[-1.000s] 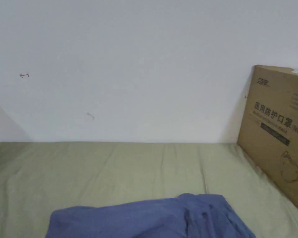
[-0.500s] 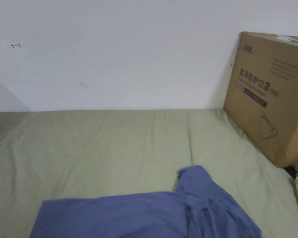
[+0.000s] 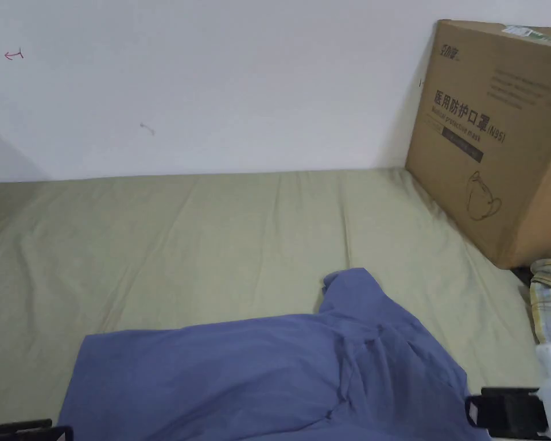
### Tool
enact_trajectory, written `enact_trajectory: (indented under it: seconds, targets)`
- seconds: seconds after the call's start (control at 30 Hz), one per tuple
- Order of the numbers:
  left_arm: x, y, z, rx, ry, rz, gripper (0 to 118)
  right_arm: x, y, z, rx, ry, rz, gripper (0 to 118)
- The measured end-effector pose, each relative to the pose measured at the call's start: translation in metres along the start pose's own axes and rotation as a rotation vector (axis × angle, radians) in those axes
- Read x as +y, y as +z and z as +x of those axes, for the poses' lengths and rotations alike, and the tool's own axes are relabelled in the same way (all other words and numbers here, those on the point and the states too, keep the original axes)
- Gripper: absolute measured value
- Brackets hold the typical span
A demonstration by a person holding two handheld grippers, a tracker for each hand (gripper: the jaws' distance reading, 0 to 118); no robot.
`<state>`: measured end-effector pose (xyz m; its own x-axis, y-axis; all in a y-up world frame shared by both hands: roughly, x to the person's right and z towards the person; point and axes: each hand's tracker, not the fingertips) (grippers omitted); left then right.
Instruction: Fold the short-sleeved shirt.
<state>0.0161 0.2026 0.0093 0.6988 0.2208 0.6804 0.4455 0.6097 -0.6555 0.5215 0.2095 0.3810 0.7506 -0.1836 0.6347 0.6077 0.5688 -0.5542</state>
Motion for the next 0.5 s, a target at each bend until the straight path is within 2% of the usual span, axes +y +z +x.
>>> enact_trajectory:
  seconds: [0.1, 0.17, 0.2, 0.23, 0.27, 0.3, 0.33, 0.37, 0.4, 0.43, 0.5]
  targets:
    - [0.022, 0.006, 0.018, 0.081, -0.040, 0.096, 114, 0.009, 0.011, -0.031, -0.002, 0.025, 0.069, 111]
    - [0.028, 0.008, 0.029, 0.118, -0.064, 0.118, 111, 0.013, 0.013, -0.048, -0.018, 0.041, 0.095, 111]
    - [0.031, 0.008, 0.035, 0.123, -0.065, 0.109, 98, 0.015, 0.011, -0.059, -0.012, 0.050, 0.120, 110]
    - [0.033, 0.007, 0.040, 0.138, -0.065, 0.101, 75, 0.016, 0.011, -0.066, 0.004, 0.060, 0.146, 102]
    - [0.037, 0.003, 0.044, 0.152, -0.053, 0.085, 35, 0.016, 0.012, -0.075, 0.023, 0.070, 0.186, 77]
    - [0.040, -0.007, 0.041, 0.152, -0.027, 0.064, 0, 0.017, 0.013, -0.083, 0.048, 0.067, 0.243, 9]
    - [0.042, -0.014, 0.038, 0.141, 0.010, 0.052, 0, 0.020, 0.007, -0.085, 0.035, 0.054, 0.268, 0]
    - [0.047, -0.019, 0.033, 0.094, 0.059, 0.065, 0, 0.025, 0.004, -0.092, 0.027, 0.083, 0.185, 0]
    - [0.055, -0.027, 0.026, 0.044, 0.082, 0.070, 0, 0.033, 0.003, -0.097, 0.041, 0.038, 0.250, 0]
    - [0.055, -0.028, 0.031, 0.029, 0.090, 0.067, 0, 0.040, 0.000, -0.101, 0.068, 0.042, 0.240, 0]
    - [0.073, -0.040, 0.025, 0.088, 0.076, 0.076, 0, 0.041, -0.022, -0.102, 0.067, 0.121, 0.220, 0]
